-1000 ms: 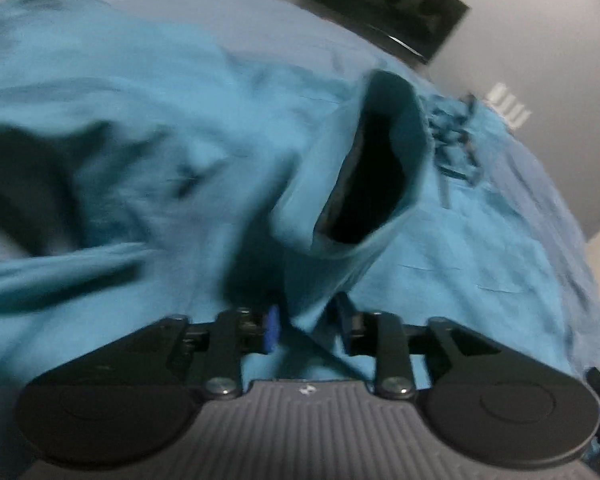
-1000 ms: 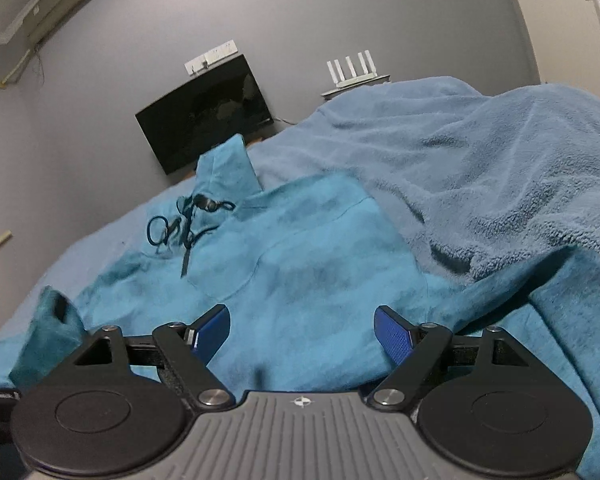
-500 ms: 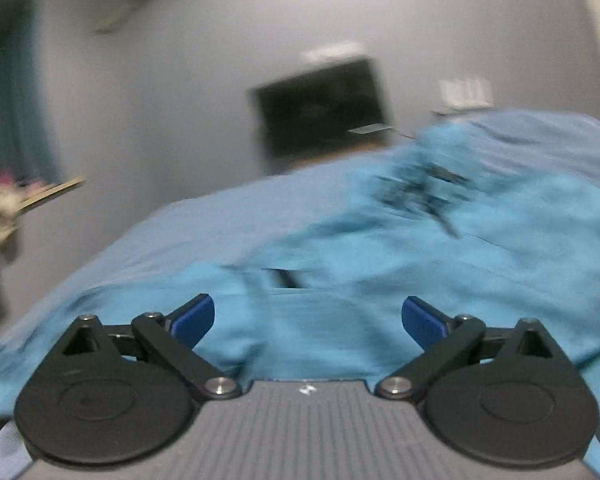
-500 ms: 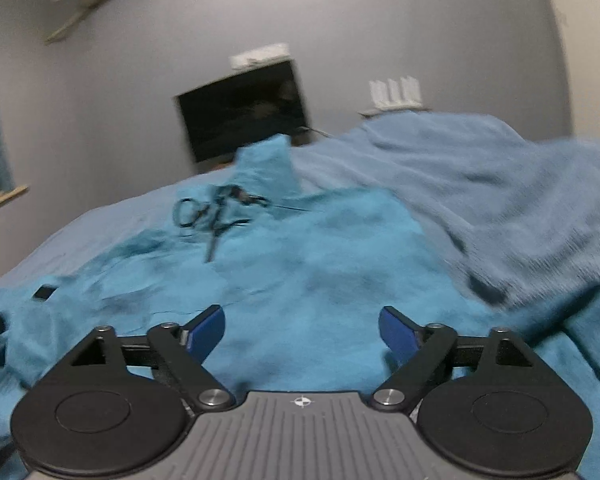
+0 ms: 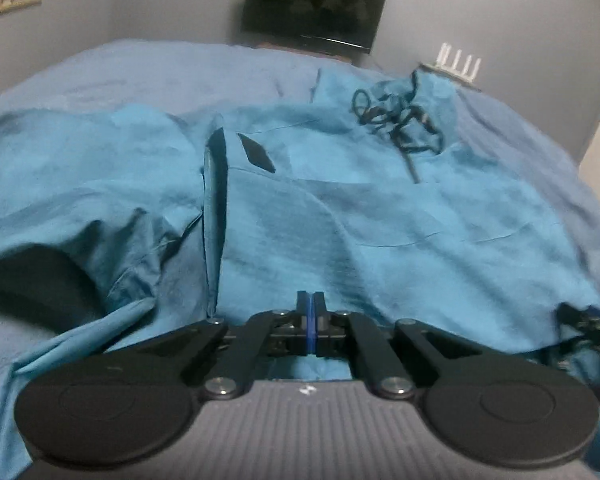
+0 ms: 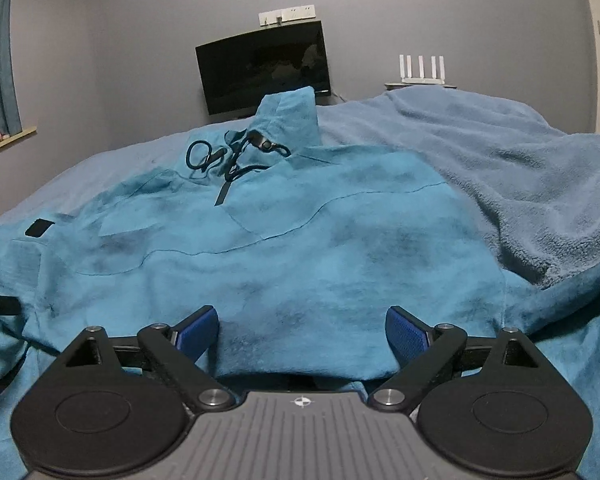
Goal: Fold large clothes
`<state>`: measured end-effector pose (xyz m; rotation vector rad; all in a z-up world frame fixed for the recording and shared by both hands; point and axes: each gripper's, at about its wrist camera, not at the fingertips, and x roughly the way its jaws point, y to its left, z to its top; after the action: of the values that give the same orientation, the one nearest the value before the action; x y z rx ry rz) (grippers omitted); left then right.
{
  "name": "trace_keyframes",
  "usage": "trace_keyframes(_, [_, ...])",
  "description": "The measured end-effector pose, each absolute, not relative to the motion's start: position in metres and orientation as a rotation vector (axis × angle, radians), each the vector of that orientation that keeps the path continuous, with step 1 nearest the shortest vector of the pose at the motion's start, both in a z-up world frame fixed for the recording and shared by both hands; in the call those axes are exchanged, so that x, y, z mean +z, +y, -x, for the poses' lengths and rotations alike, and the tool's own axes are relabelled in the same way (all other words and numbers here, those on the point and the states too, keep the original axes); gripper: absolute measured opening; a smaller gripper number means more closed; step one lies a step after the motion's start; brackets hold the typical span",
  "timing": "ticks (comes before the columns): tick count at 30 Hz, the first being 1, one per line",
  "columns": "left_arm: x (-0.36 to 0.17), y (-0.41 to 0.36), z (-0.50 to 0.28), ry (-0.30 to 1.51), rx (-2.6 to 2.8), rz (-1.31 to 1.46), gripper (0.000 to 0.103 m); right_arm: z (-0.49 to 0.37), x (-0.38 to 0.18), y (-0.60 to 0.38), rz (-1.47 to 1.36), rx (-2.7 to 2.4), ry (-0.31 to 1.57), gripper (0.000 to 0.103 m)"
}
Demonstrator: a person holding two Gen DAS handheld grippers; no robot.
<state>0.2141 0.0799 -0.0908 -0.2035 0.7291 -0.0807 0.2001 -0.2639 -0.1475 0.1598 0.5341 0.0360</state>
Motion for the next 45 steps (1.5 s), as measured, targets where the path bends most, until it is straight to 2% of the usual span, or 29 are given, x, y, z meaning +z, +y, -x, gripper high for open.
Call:
trace_keyframes(3, [-0.076,0.085,-0.204,0.715,-0.081,0.172,0.0,-0.198,-0.144,-0.267,-0.154,0.001,0.499,0.093])
trace_keyframes(8, [-0.081,0.09,-0.205,0.685,0.022,0.112,0.0,-0.201,-0.139,-0.279,-0.204,-0.038,0.457,0.093])
trace_keyframes(9, [-0.08,0.09,-0.205,0.662,0.026,0.109,0.003,-0.201,-0.139,-0.281,-0.219,-0.04,0.457,0.093])
trace_keyframes(11, [-0.081,0.09,-0.207,0.628,0.036,0.097,0.028,-0.201,-0.141,-0.285,-0.239,-0.043,0.462,0.093])
trace_keyframes(12, [-0.083,0.09,-0.209,0.624,0.047,0.097,0.059,-0.201,-0.141,-0.287,-0.247,-0.045,0.464,0.093])
trace_keyframes(13, [-0.087,0.091,-0.213,0.627,0.058,0.105,0.076,-0.201,-0.142,-0.289,-0.254,-0.046,0.466,0.093])
trace_keyframes(17, [-0.103,0.09,-0.222,0.671,0.054,0.112,0.075,-0.204,-0.143,-0.288,-0.262,-0.035,0.458,0.093])
trace_keyframes(18, [-0.105,0.088,-0.224,0.686,0.05,0.093,0.069,-0.205,-0.144,-0.287,-0.258,-0.025,0.46,0.093])
trace_keyframes(19, [-0.107,0.086,-0.225,0.701,0.035,0.077,0.031,-0.206,-0.145,-0.286,-0.251,-0.019,0.462,0.093])
trace_keyframes(20, [-0.11,0.085,-0.227,0.729,0.02,0.074,0.011,-0.207,-0.146,-0.285,-0.243,-0.015,0.467,0.093])
trace_keyframes(21, [-0.111,0.085,-0.228,0.751,0.02,0.077,0.005,-0.209,-0.148,-0.284,-0.233,-0.012,0.475,0.093])
trace_keyframes(24, [-0.107,0.086,-0.219,0.757,-0.003,0.095,0.003,-0.215,-0.154,-0.282,-0.217,-0.017,0.503,0.093])
trace_keyframes(30, [-0.104,0.089,-0.212,0.798,0.058,0.1,0.005,-0.221,-0.16,-0.276,-0.165,-0.062,0.55,0.096])
trace_keyframes(34, [-0.096,0.085,-0.202,0.72,0.087,0.07,0.011,-0.22,-0.161,-0.277,-0.165,-0.068,0.546,0.096])
trace_keyframes(35, [-0.092,0.084,-0.198,0.677,0.095,0.062,0.015,-0.22,-0.16,-0.277,-0.167,-0.069,0.542,0.096])
trace_keyframes(36, [-0.087,0.083,-0.193,0.633,0.105,0.057,0.026,-0.219,-0.159,-0.278,-0.17,-0.07,0.536,0.096])
trace_keyframes(37, [-0.082,0.082,-0.19,0.588,0.112,0.054,0.044,-0.217,-0.158,-0.278,-0.172,-0.074,0.528,0.096])
trace_keyframes(38, [-0.079,0.08,-0.187,0.549,0.109,0.054,0.053,-0.215,-0.157,-0.278,-0.168,-0.08,0.519,0.096])
trace_keyframes(39, [-0.076,0.079,-0.183,0.509,0.097,0.058,0.068,-0.213,-0.155,-0.277,-0.16,-0.087,0.506,0.096])
trace_keyframes(40, [-0.074,0.077,-0.18,0.474,0.073,0.065,0.074,-0.211,-0.153,-0.275,-0.148,-0.09,0.486,0.096])
trace_keyframes(45, [-0.086,0.055,-0.189,0.526,-0.047,0.052,0.074,-0.198,-0.142,-0.258,-0.049,-0.053,0.361,0.098])
